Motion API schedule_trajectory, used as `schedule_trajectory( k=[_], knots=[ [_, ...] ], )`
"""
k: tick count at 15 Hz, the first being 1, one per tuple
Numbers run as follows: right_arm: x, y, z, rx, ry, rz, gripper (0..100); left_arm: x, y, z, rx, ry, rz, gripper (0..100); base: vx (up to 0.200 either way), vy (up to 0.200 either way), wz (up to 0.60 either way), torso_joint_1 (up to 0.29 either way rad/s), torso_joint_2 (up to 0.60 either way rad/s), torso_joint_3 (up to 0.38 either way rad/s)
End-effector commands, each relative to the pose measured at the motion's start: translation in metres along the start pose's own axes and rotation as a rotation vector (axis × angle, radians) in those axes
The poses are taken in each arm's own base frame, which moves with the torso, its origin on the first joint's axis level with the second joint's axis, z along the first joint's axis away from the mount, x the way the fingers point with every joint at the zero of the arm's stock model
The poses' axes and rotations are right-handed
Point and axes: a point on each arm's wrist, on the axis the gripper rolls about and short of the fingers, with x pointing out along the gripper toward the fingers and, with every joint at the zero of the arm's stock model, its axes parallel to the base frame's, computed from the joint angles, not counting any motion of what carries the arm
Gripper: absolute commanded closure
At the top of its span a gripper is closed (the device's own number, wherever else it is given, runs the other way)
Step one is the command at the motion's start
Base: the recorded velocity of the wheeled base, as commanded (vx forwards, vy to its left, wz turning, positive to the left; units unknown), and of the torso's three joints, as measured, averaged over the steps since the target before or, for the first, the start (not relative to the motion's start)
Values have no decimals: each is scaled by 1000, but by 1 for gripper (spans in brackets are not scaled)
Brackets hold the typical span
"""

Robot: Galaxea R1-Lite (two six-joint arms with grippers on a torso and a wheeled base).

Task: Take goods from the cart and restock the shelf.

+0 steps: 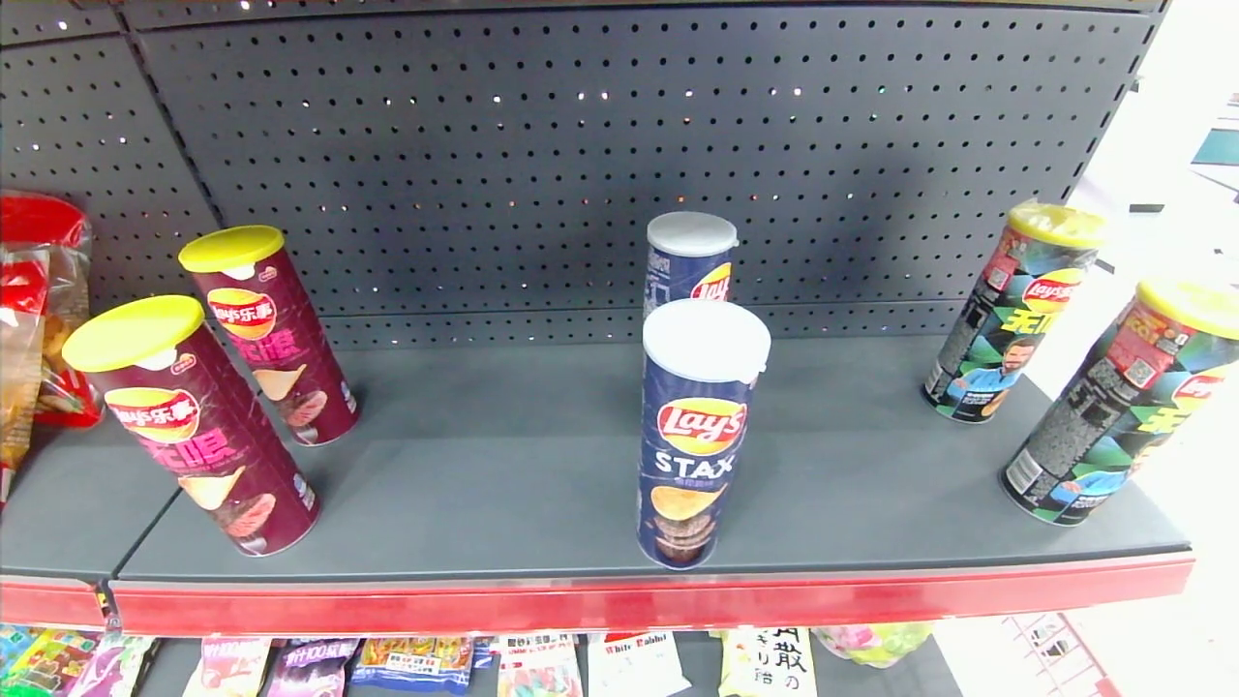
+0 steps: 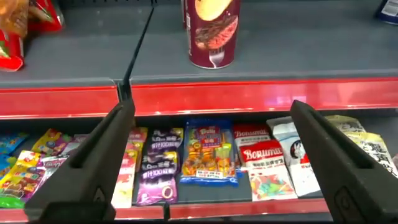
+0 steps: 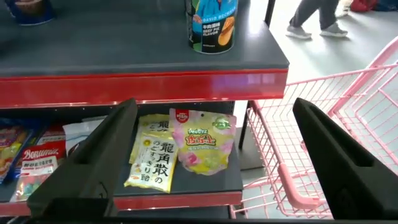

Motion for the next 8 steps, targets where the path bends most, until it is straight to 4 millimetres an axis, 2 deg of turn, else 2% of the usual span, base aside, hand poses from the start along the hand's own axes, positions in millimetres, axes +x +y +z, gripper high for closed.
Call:
schedule_trajectory(
  k=[1, 8],
  knots=[
    [0, 0, -1, 1, -4, 2, 0, -1, 0, -1, 1, -10, 0, 0, 0, 0, 0, 0, 0, 0],
    [0, 0, -1, 8, -4, 1, 0, -1, -1, -1, -18, -10, -40, 0, 0, 0, 0, 0, 0, 0]
  ],
)
